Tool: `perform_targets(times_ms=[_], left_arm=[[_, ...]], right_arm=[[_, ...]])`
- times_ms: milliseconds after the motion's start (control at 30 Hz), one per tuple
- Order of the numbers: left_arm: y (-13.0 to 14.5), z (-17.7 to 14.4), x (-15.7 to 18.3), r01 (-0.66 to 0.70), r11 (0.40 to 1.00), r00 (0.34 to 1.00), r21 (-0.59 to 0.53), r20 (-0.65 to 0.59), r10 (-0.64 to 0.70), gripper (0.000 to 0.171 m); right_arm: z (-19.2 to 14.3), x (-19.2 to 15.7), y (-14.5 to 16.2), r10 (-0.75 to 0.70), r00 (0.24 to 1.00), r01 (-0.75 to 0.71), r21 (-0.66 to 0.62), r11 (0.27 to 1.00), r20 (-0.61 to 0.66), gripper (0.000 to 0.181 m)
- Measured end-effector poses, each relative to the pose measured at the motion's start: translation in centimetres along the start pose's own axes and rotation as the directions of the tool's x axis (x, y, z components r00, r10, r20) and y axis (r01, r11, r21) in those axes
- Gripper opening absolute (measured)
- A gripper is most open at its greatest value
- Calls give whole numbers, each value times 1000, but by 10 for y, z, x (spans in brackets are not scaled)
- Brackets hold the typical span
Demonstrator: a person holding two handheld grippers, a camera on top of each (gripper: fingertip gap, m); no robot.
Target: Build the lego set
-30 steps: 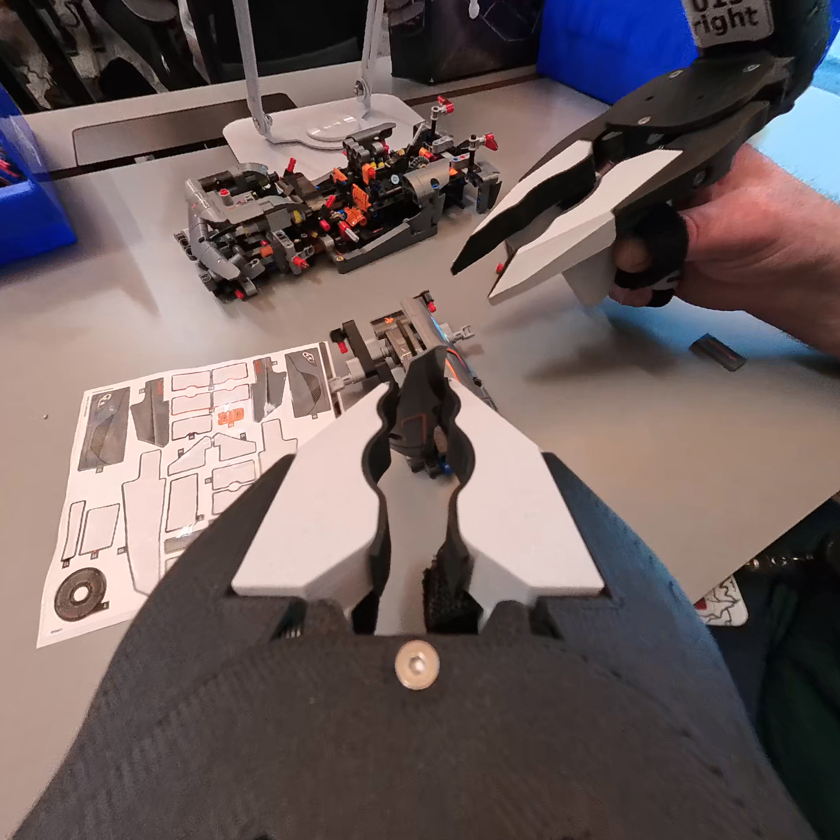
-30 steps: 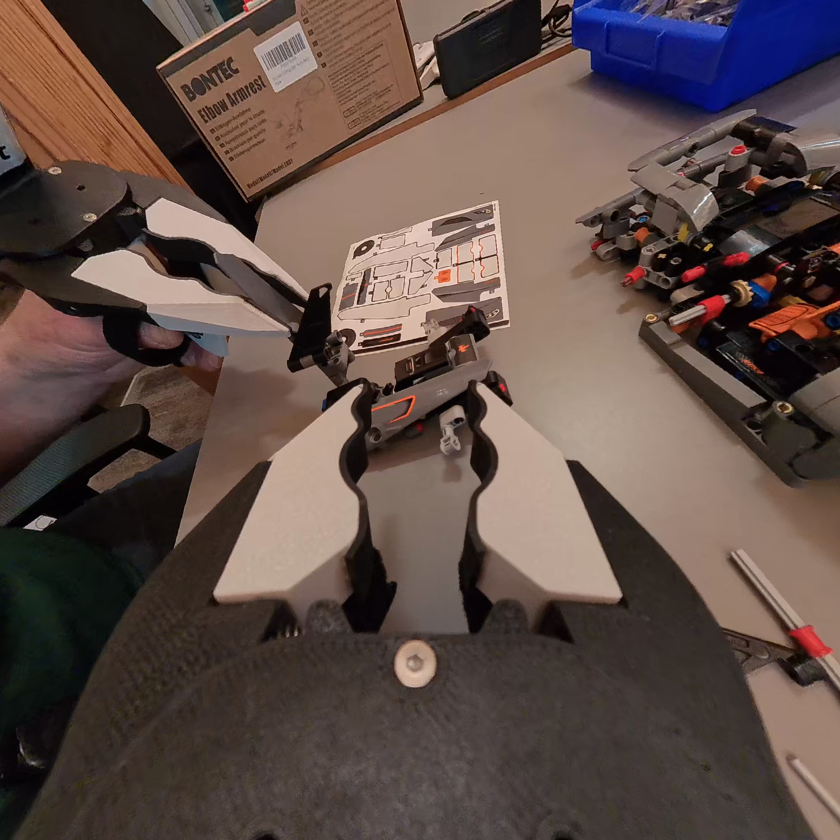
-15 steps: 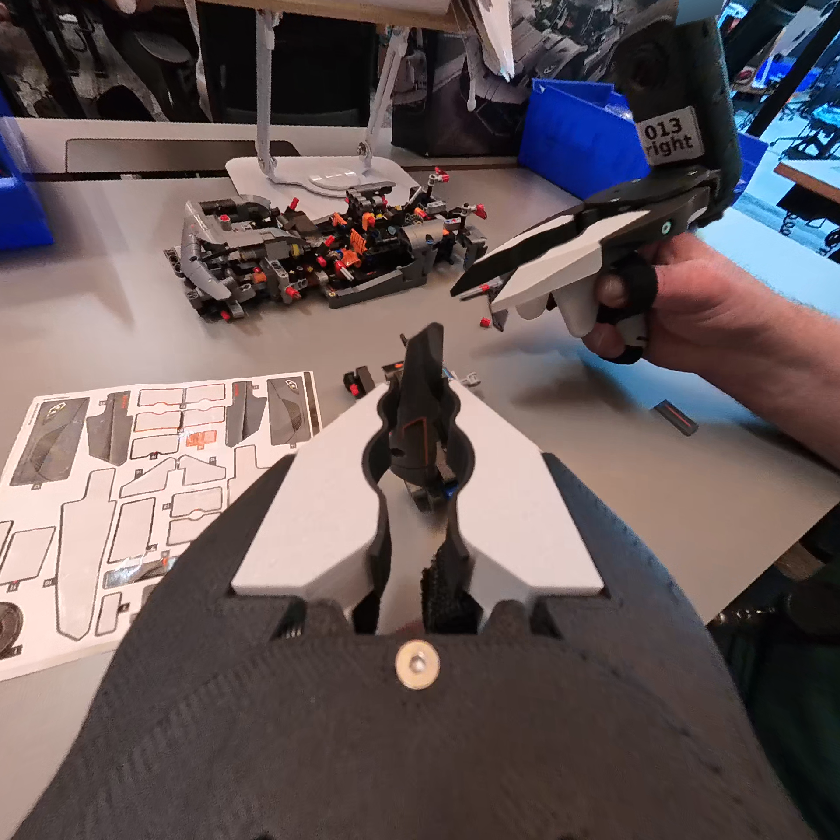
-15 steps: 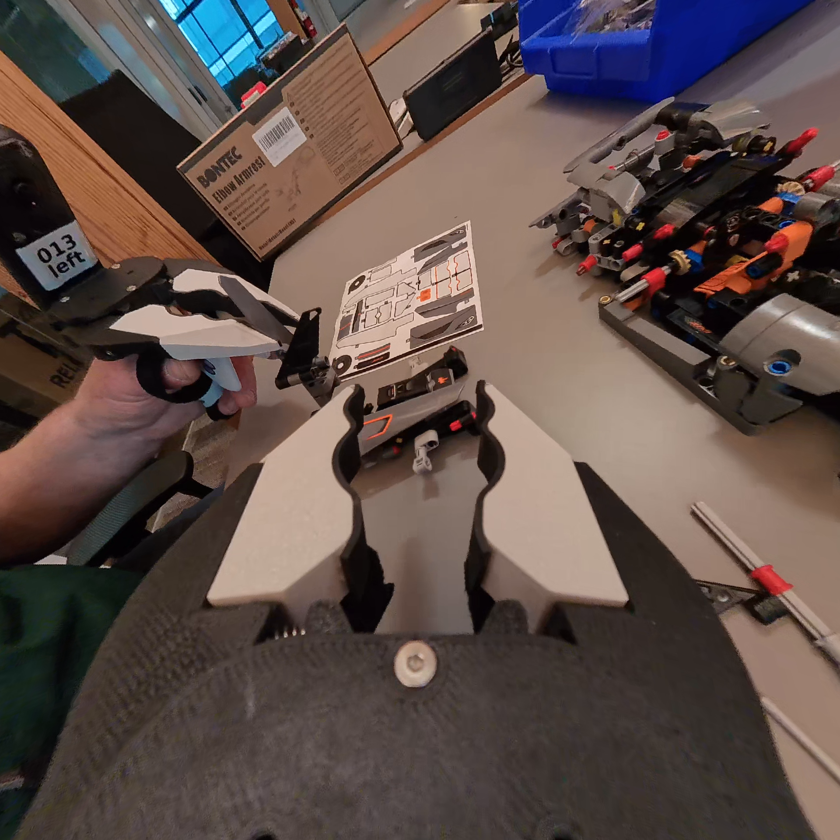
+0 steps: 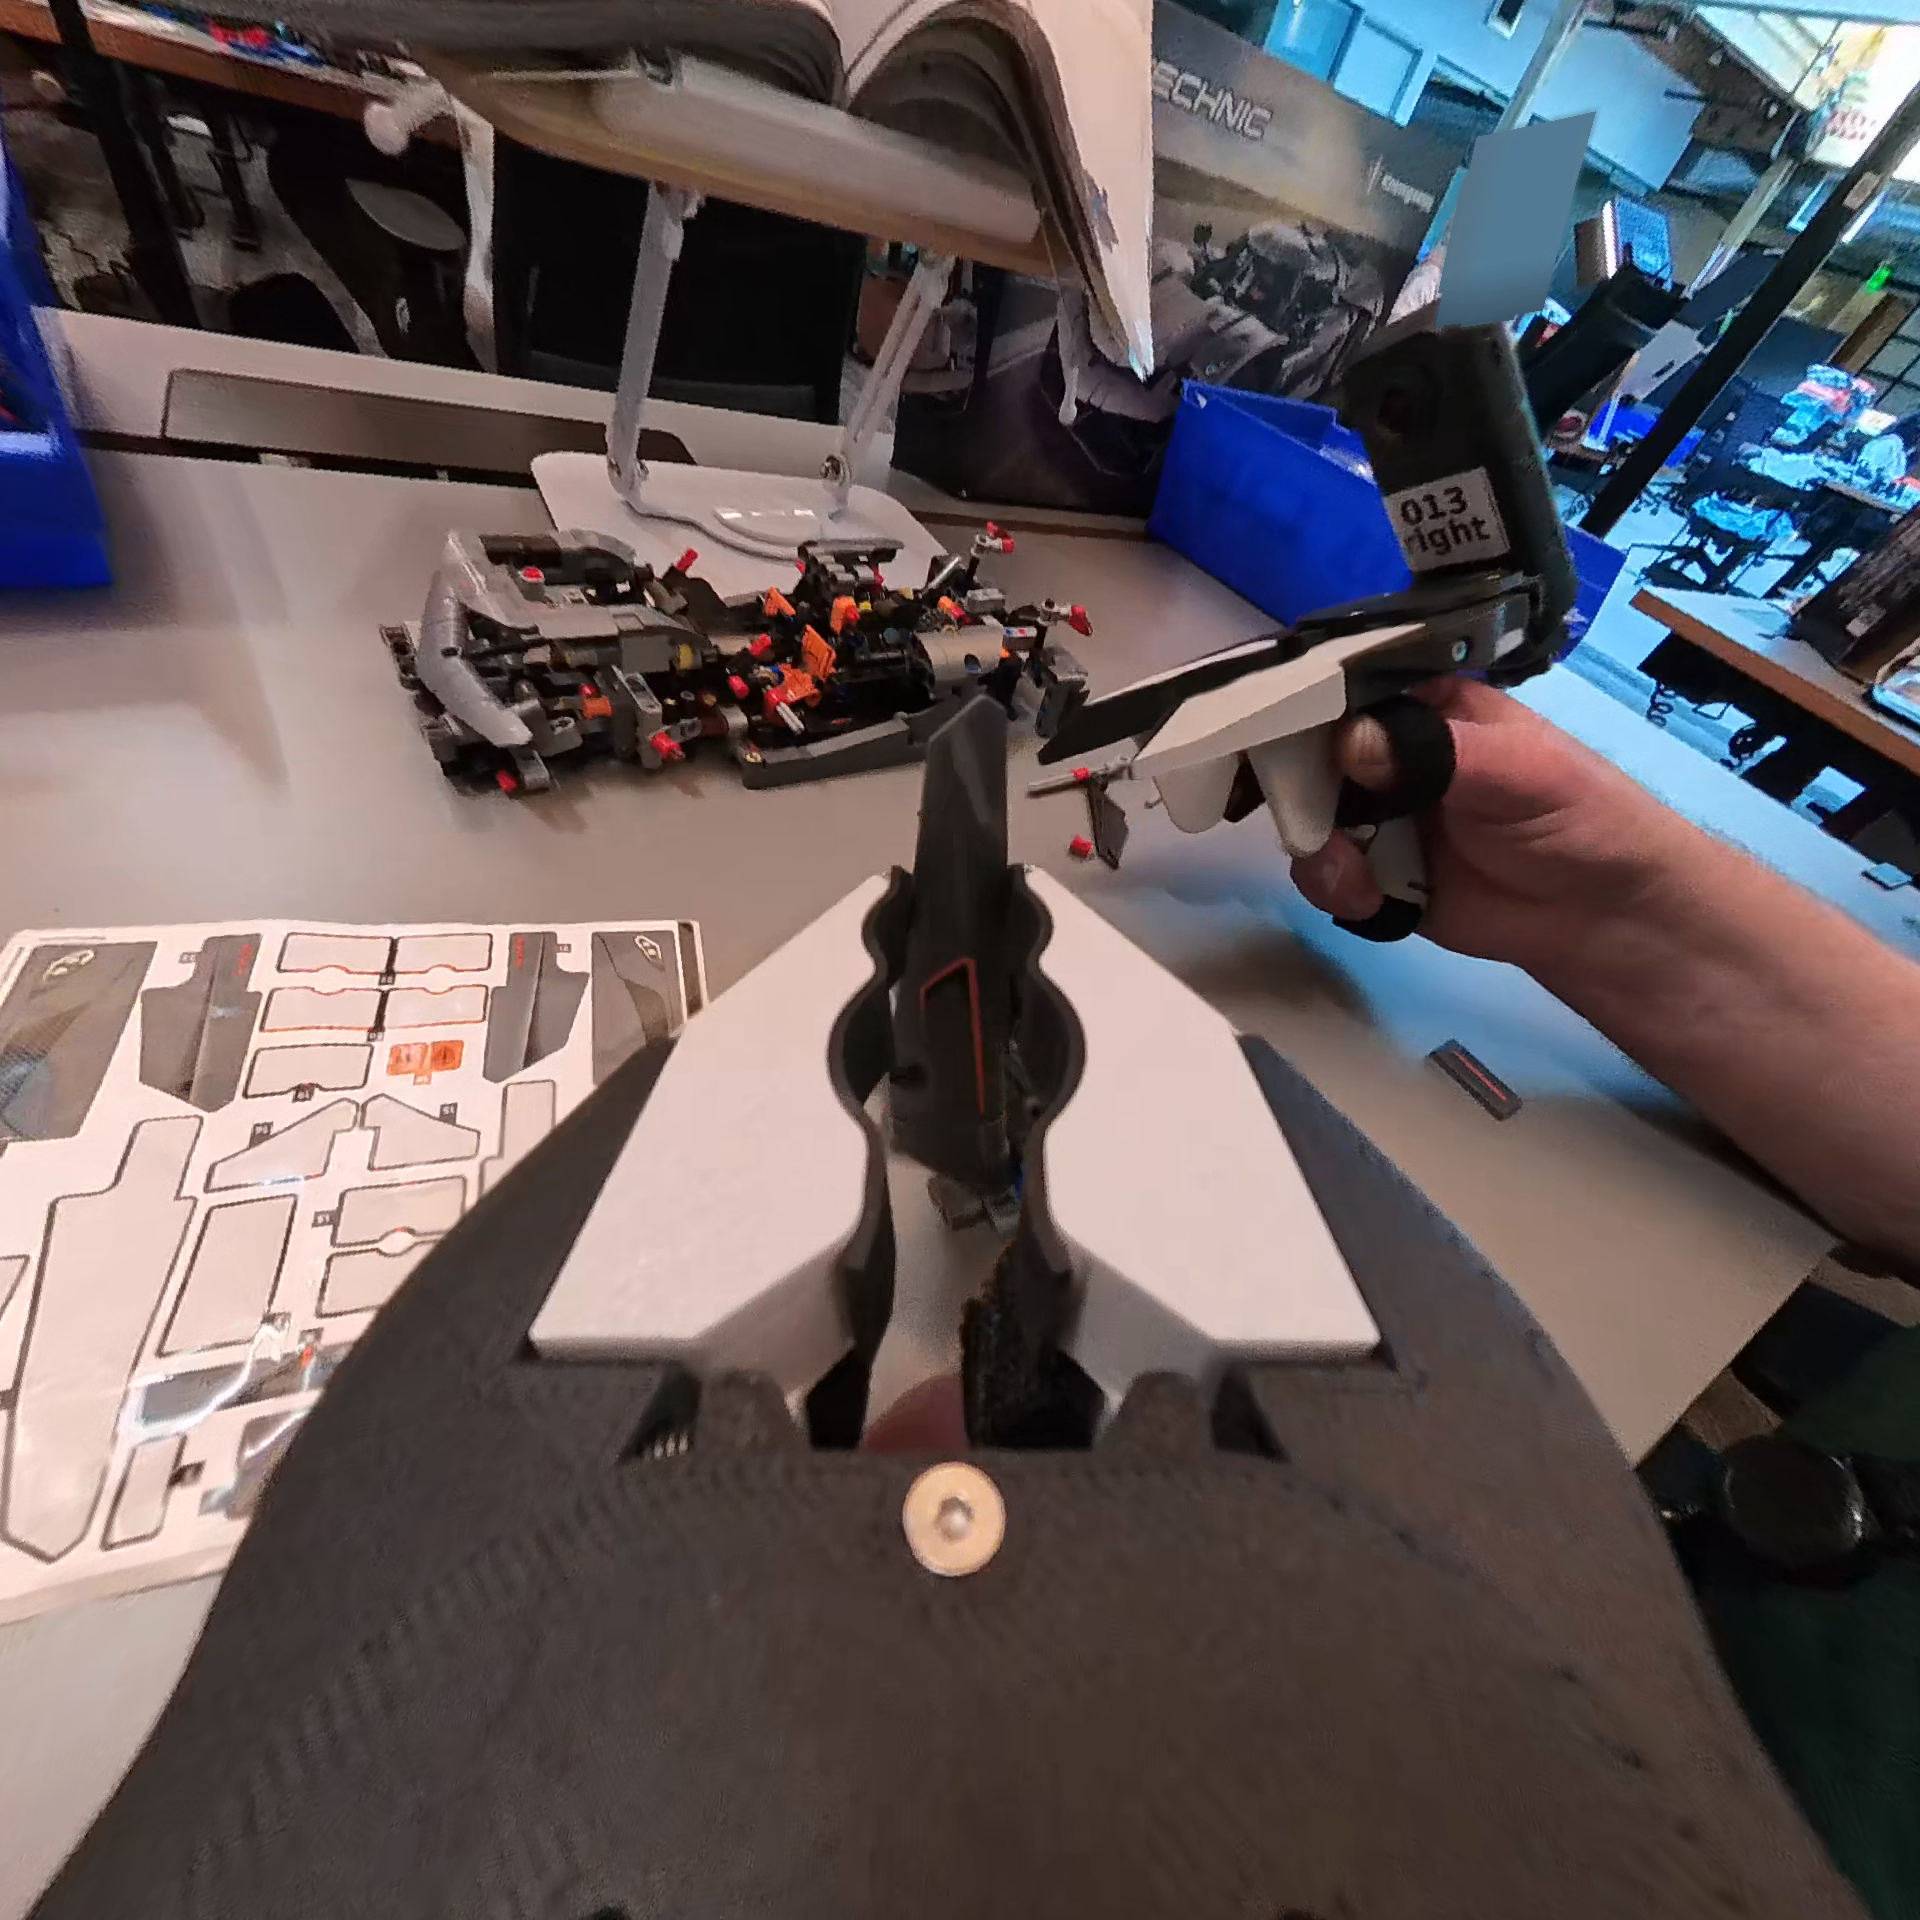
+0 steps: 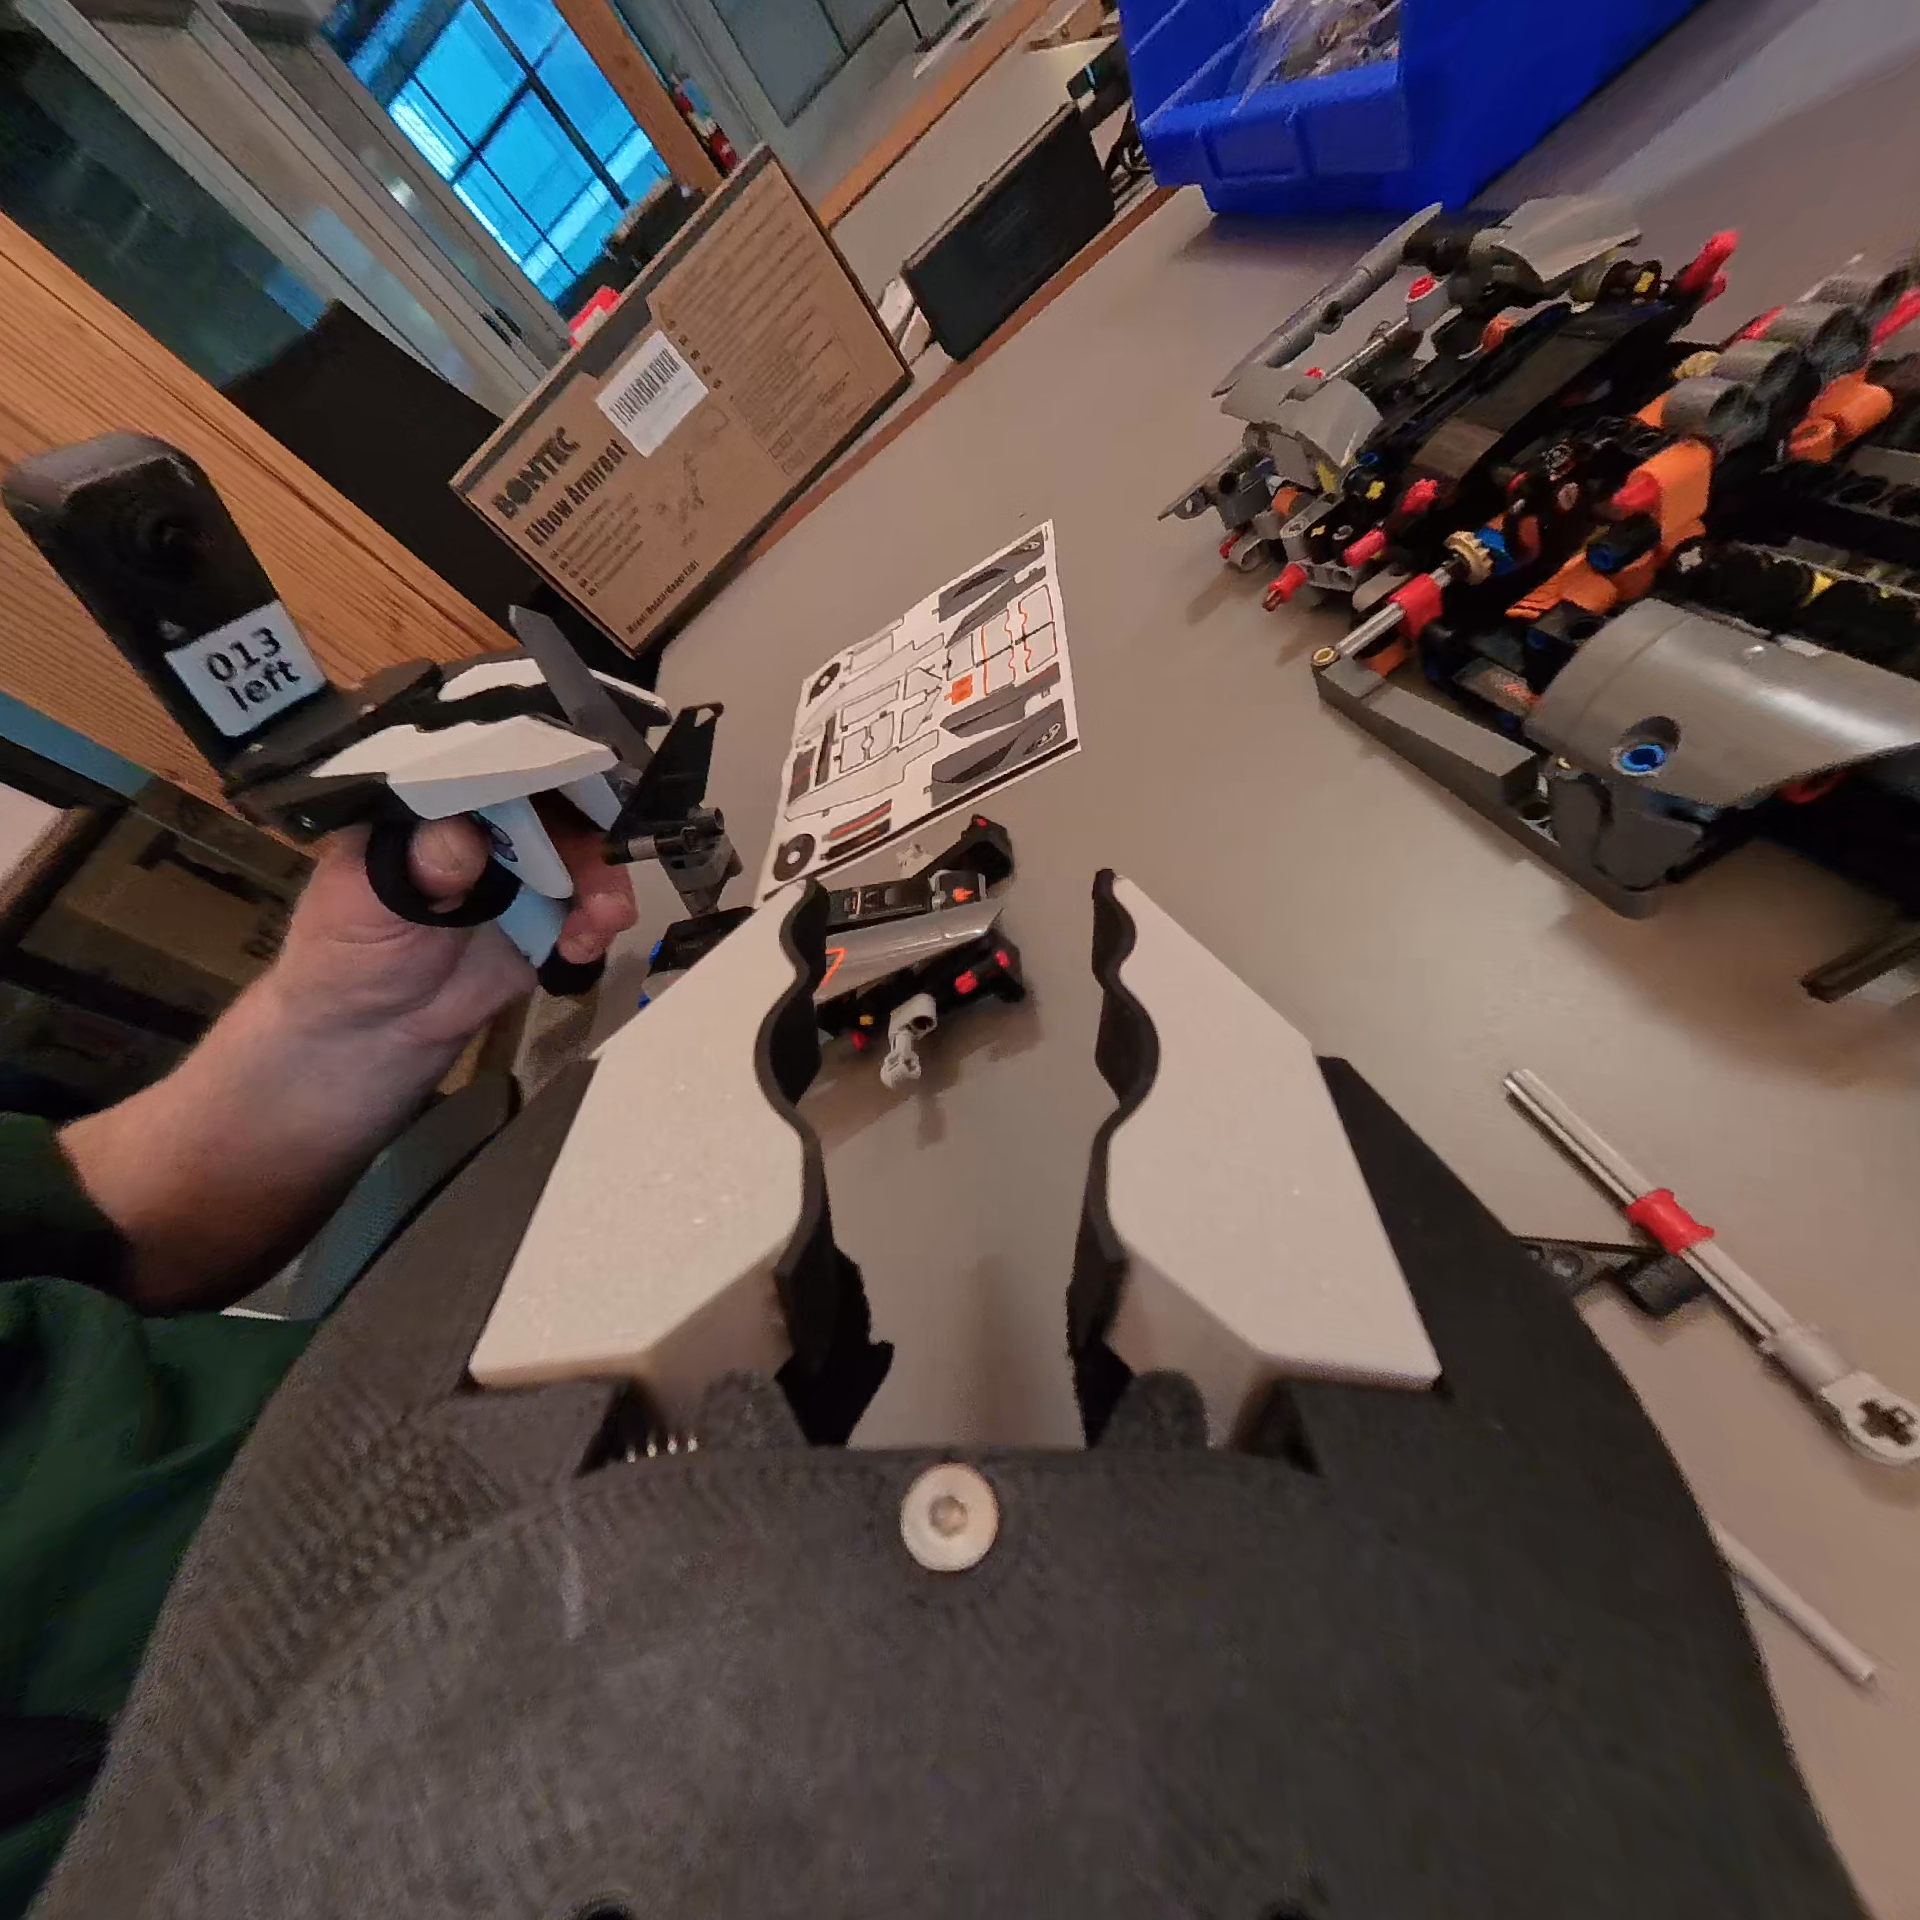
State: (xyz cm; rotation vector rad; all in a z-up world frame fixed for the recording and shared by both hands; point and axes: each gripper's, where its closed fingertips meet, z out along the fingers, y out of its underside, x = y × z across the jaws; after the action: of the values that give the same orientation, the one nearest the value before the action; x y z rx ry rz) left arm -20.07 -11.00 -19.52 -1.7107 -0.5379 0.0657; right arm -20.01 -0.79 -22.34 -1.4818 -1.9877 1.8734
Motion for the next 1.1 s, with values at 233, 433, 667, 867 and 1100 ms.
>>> perform_targets(times_ms=[233, 433, 667, 867, 1100], left_arm=[[-15, 2, 1, 4, 999, 1000, 43, -18, -3, 16], [-31, 5, -1, 51, 994, 998, 100, -52, -46, 16], [-63, 11, -6, 80, 980, 994, 182, -89, -65, 16], [-84, 20, -1, 77, 971, 992, 228, -118, -51, 16], [-93, 40, 20, 27, 970, 987, 243, -159, 12, 17]], right_arm=[[-8, 5, -3, 135, 987, -137, 20, 990, 84, 57], [-6, 1, -2, 185, 973, -188, 10, 982, 137, 60], [-2, -16, 3, 254, 936, -252, -38, 967, 242, 67], [9, -35, 12, 380, 845, -365, -113, 924, 376, 75], [13, -55, 0, 465, 701, -493, -103, 864, 541, 86]])
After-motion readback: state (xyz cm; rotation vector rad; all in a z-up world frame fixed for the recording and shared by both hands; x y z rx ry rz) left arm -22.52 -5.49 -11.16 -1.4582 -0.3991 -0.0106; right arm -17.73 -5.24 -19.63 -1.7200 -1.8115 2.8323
